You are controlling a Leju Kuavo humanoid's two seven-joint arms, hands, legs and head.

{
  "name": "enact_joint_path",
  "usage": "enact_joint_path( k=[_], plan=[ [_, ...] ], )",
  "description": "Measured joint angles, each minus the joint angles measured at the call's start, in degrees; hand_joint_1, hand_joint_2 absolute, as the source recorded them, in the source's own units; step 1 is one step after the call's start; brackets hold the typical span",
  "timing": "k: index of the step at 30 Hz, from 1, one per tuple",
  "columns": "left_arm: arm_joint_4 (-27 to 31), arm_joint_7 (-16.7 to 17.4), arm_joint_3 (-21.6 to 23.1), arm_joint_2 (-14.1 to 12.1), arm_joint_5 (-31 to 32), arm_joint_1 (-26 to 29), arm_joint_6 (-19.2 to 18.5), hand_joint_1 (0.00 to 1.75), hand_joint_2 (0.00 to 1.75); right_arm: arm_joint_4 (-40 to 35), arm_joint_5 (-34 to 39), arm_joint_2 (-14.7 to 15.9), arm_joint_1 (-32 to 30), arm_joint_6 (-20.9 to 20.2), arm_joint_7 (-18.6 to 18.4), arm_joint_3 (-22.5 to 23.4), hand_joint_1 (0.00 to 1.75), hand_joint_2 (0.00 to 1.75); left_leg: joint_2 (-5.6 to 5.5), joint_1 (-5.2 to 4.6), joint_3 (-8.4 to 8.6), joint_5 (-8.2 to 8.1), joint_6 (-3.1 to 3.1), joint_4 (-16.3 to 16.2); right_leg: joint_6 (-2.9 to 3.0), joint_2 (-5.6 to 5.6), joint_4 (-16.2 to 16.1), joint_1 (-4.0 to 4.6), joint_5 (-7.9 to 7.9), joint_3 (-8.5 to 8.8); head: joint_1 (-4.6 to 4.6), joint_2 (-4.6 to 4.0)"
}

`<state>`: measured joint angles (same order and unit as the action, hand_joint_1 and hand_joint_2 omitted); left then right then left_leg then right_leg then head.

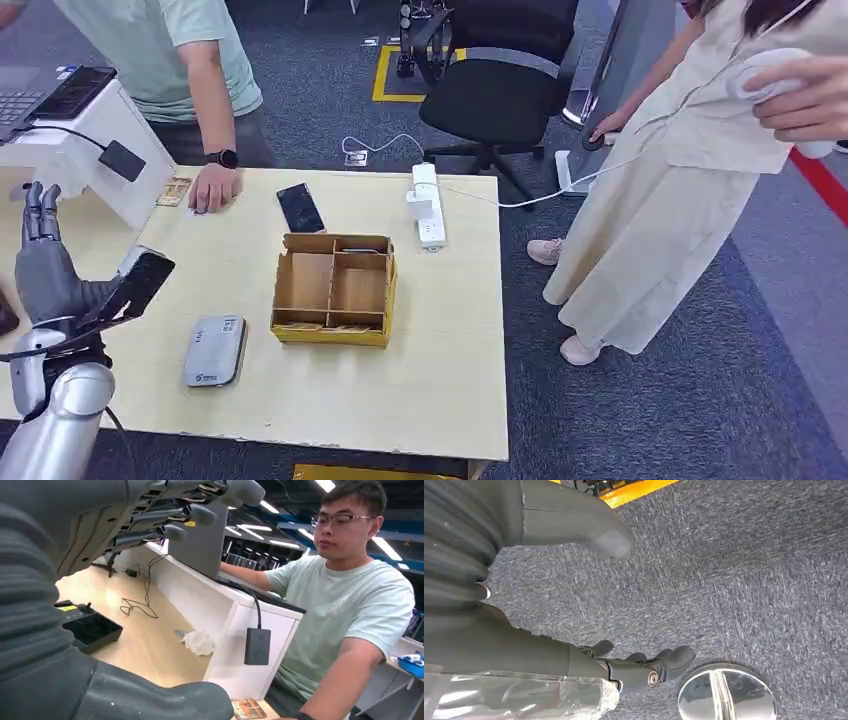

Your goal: Pass the card to the sensor for recognition and then transmit it.

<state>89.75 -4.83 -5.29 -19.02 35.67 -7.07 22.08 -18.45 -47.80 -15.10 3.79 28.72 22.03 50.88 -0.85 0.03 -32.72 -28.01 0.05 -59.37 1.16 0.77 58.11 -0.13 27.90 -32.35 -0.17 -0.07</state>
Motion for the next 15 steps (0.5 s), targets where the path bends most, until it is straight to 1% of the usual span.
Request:
enact_joint_path(
  k=[2, 5, 7, 9, 12, 15],
  plan=[
    [0.5, -0.4, -0.1, -0.6, 1.1, 0.7, -1.0, 0.00, 1.75, 0.0, 0.0, 0.0, 0.0, -0.2, 0.1, 0.0, 0.00, 1.75, 0.02, 0.00, 0.01, 0.00, 0.00, 0.0, 0.00, 0.03, 0.0, 0.00, 0.00, 0.01, -0.02, 0.00],
    [2.3, -2.3, -0.1, -1.3, 2.3, 2.9, -3.0, 0.00, 1.75, 0.0, 0.4, 0.0, -0.2, -0.2, 0.6, 0.0, 0.00, 1.75, 0.03, 0.00, 0.01, -0.01, 0.00, 0.0, 0.00, 0.04, 0.0, 0.00, 0.01, 0.00, -0.04, 0.00],
    [3.7, -3.3, -0.1, -1.7, 4.4, 4.4, -4.5, 0.00, 1.75, 0.0, 0.4, 0.1, -0.2, -0.2, 0.9, 0.0, 0.00, 1.75, 0.03, 0.00, 0.01, -0.01, 0.00, 0.0, 0.00, 0.04, 0.0, 0.00, 0.01, -0.02, -0.05, 0.00],
    [4.7, -3.7, 0.0, -2.3, 7.2, 5.7, -5.5, 0.00, 1.75, 0.0, 0.4, 0.1, -0.1, -0.3, 0.9, -0.1, 0.00, 1.75, 0.03, 0.00, 0.00, -0.02, 0.00, 0.0, 0.00, 0.05, 0.0, 0.00, 0.01, -0.04, -0.02, 0.00],
    [5.8, -4.0, 0.7, -2.9, 8.5, 7.1, -6.5, 0.00, 1.75, 0.0, 0.3, 0.2, 0.0, -0.4, 0.9, -0.2, 0.00, 1.75, 0.03, 0.00, 0.00, -0.02, 0.00, 0.0, 0.00, 0.03, 0.0, 0.00, 0.01, -0.04, 0.00, 0.00],
    [6.3, -4.2, 1.7, -2.9, 9.1, 8.1, -6.7, 0.00, 1.75, 0.0, 0.3, 0.3, 0.2, -0.5, 0.9, -0.5, 0.00, 1.75, 0.03, 0.00, 0.01, -0.01, 0.00, 0.0, 0.00, 0.04, 0.0, 0.00, 0.01, -0.05, -0.04, 0.00]
  ],
)
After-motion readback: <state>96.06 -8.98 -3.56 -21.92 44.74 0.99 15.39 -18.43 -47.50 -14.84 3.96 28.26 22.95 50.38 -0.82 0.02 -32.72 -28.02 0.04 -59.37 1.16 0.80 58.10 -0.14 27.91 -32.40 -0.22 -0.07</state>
